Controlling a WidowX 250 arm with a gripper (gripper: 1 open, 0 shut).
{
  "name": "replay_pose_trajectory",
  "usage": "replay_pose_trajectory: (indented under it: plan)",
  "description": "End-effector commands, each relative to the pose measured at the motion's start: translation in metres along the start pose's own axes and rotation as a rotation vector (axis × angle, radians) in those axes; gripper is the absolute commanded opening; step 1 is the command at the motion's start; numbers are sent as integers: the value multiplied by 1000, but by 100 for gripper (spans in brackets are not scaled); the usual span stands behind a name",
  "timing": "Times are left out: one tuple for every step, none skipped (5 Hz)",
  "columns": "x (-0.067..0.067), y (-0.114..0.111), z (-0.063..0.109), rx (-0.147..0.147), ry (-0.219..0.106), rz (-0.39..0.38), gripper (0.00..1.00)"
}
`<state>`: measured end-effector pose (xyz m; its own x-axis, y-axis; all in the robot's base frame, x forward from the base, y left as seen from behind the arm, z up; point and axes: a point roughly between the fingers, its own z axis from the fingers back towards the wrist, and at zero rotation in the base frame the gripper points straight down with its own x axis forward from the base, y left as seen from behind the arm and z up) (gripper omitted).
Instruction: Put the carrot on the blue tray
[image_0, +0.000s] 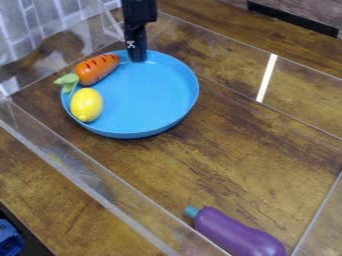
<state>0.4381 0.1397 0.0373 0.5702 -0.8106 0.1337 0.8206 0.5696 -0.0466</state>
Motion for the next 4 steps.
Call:
replay_pose_trajectory:
  plan:
    - [-7, 2, 26, 76, -27, 46, 100]
    - [-1, -4, 34, 55, -35, 53, 0]
    - [6, -9, 39, 41, -36, 51, 100]
    - [14, -13, 44, 28, -35, 32, 0]
